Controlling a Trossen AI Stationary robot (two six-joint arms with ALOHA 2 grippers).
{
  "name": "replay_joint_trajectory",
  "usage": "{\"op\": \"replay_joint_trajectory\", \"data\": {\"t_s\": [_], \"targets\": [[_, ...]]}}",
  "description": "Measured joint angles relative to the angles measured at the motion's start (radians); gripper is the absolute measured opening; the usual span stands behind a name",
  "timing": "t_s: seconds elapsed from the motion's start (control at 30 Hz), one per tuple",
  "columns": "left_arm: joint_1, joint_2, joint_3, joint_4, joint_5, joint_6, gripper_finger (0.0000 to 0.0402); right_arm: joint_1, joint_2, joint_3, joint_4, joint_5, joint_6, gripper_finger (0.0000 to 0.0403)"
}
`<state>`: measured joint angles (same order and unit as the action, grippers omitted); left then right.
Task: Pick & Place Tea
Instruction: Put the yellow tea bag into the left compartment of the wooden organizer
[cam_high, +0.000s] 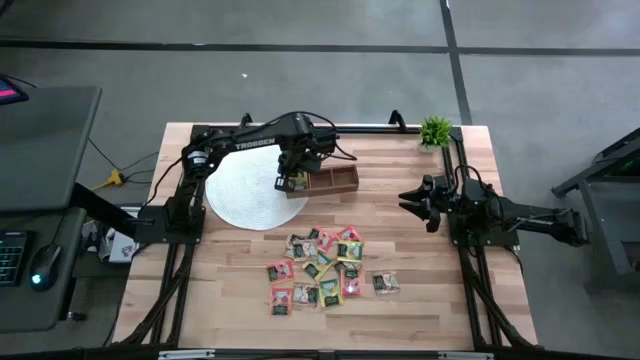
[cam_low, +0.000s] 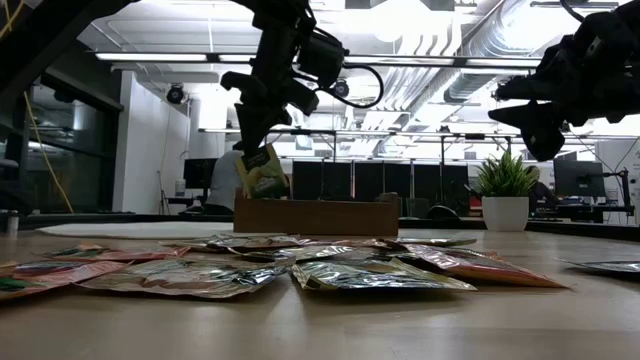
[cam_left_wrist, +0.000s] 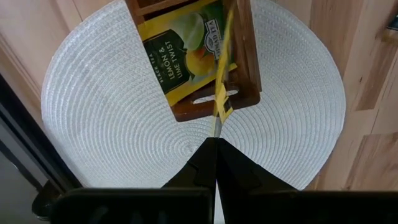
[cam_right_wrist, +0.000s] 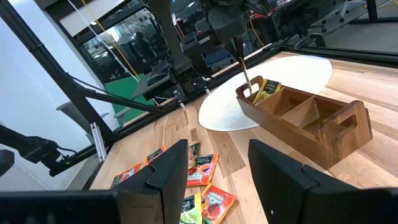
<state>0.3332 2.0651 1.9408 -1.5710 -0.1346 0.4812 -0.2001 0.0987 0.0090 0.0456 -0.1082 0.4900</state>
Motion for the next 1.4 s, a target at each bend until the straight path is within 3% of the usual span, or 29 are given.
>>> {"op": "replay_joint_trajectory", "data": {"t_s": [0.57, 0.93, 1.1, 1.4], "targets": [[0.000, 0.000, 0.000, 0.000, 0.017, 0.008, 0.0006, 0.000, 0.000, 0.000, 0.000, 0.000, 0.000, 0.0165], [0.000, 0.000, 0.000, 0.000, -0.040, -0.016, 0.0094, 0.000, 0.000, 0.000, 0.000, 0.000, 0.000, 0.0165], [0.000, 0.000, 0.000, 0.043, -0.092, -0.037, 0.0106, 0.000, 0.000, 0.000, 0.000, 0.000, 0.000, 0.0165], [-0.035, -0.002, 0.024, 0.164, 0.036, -0.041, 0.0106, 0.000, 0.000, 0.000, 0.000, 0.000, 0.000, 0.0165]]}}
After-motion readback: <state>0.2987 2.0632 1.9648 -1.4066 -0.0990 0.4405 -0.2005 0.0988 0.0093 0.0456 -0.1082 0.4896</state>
